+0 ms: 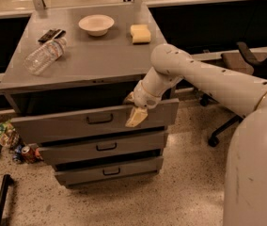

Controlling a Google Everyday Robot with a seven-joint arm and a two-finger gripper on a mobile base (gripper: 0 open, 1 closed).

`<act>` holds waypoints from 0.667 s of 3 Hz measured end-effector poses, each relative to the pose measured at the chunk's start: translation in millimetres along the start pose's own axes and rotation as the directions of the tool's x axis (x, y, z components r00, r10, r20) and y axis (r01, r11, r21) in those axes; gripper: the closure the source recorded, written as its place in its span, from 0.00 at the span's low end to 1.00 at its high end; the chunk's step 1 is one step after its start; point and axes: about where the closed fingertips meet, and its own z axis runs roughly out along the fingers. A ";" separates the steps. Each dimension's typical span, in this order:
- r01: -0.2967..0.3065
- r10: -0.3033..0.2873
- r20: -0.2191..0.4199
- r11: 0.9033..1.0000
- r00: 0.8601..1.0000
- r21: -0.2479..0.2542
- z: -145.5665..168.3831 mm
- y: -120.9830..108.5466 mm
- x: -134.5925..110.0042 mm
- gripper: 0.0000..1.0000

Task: Open top drawer

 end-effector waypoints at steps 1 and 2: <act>-0.061 0.064 0.054 0.996 0.996 -0.061 7.5 29.0 -9.8 0.80; -0.127 0.142 0.093 0.980 0.985 -0.152 15.3 65.1 -19.8 1.00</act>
Offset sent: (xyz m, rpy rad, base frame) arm -0.1411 0.0175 -0.0091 0.0995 0.4515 -0.0655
